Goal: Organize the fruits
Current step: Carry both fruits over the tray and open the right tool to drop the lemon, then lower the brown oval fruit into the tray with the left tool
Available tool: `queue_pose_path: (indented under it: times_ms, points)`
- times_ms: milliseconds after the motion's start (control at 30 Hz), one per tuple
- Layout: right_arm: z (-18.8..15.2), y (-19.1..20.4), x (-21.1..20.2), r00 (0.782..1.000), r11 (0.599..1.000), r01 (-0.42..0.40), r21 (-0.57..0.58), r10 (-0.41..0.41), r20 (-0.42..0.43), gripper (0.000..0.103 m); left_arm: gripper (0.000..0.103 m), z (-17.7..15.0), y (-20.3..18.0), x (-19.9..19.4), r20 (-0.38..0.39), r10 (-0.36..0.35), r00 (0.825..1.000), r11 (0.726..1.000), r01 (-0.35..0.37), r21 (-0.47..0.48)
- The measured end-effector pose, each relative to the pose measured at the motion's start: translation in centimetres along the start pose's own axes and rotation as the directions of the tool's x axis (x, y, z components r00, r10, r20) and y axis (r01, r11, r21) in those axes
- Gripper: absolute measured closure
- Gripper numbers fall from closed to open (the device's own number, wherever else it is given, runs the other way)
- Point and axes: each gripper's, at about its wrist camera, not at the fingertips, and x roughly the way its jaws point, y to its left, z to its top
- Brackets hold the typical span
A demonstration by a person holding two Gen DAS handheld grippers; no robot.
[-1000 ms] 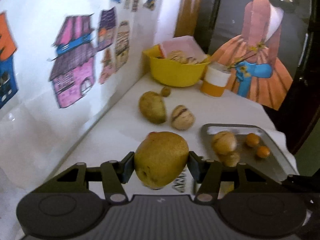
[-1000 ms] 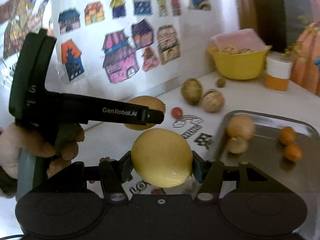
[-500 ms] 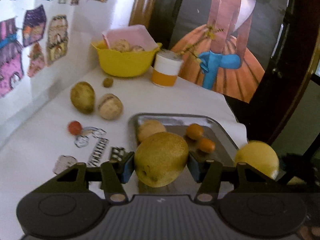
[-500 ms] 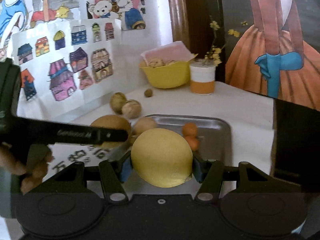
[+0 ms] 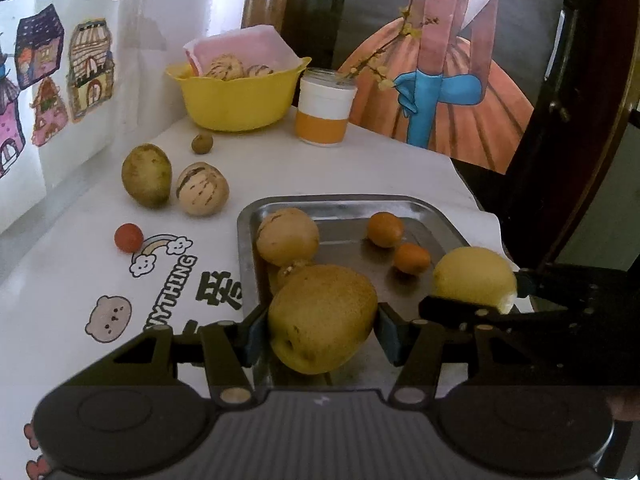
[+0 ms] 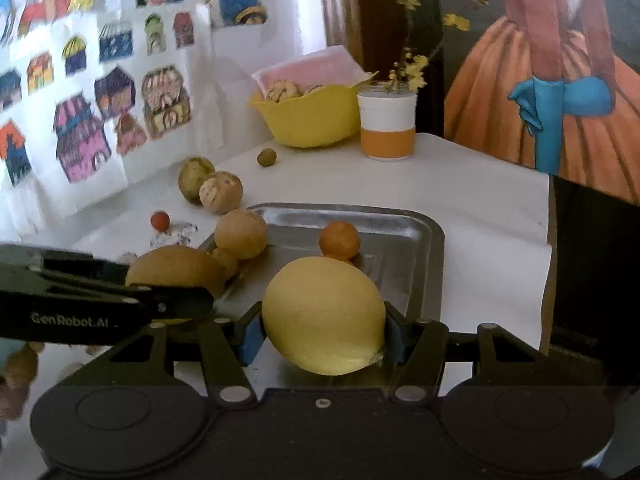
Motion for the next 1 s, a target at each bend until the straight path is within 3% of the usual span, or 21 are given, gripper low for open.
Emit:
queue_pose_path:
  times_ms: [167, 267, 300, 367, 533, 600, 667, 767, 867, 1000]
  points:
    - [0.0, 0.4, 0.5, 0.999, 1.000, 0.015, -0.013, -0.015, -0.037, 0.042, 0.042, -0.2, -0.2, -0.1, 0.000, 0.009, 1.000, 1.000, -0.009, 0.007]
    - [-0.1, 0.5, 0.5, 0.999, 0.999, 0.024, -0.025, -0.025, -0.042, 0.041, 0.041, -0.2, 0.2, -0.3, 0.000, -0.038, 0.999, 0.999, 0.038, -0.003]
    - [-0.2, 0.7, 0.2, 0.999, 0.999, 0.031, -0.032, -0.032, -0.026, 0.040, 0.037, -0.1, 0.4, -0.5, 0.000, -0.065, 0.998, 0.998, 0.065, -0.016]
    - [-0.4, 1.2, -0.5, 0.998, 0.996, 0.058, -0.063, -0.058, 0.002, 0.025, 0.031, -0.1, 0.7, -0.8, -0.004, -0.096, 0.995, 0.995, 0.096, -0.024]
    - [-1.4, 2.6, -2.8, 0.993, 0.991, 0.110, -0.071, -0.106, 0.054, 0.017, 0.021, -0.2, 1.3, -2.7, 0.042, -0.113, 0.993, 0.992, 0.116, -0.056]
    - [-1.7, 3.1, -4.2, 0.989, 0.990, 0.125, -0.057, -0.120, 0.090, 0.015, 0.011, -0.2, 1.4, -3.8, 0.072, -0.104, 0.992, 0.992, 0.109, -0.069]
    - [-1.9, 3.7, -5.7, 0.983, 0.990, 0.136, -0.037, -0.130, 0.128, 0.006, 0.007, -0.6, 1.5, -5.0, 0.093, -0.094, 0.991, 0.993, 0.100, -0.061]
    - [-2.4, 4.6, -8.2, 0.971, 0.989, 0.148, -0.014, -0.143, 0.192, 0.001, 0.001, -1.5, 1.5, -7.2, 0.135, -0.065, 0.989, 0.995, 0.073, -0.060]
    - [-3.1, 5.8, -10.2, 0.960, 0.986, 0.168, 0.001, -0.164, 0.225, 0.001, 0.001, -2.7, 1.2, -9.2, 0.176, -0.021, 0.984, 0.999, 0.025, -0.024]
    - [-4.6, 8.1, -12.5, 0.949, 0.973, 0.233, 0.001, -0.227, 0.219, 0.001, 0.001, -4.5, 1.1, -11.9, 0.209, -0.025, 0.978, 1.000, 0.022, 0.016]
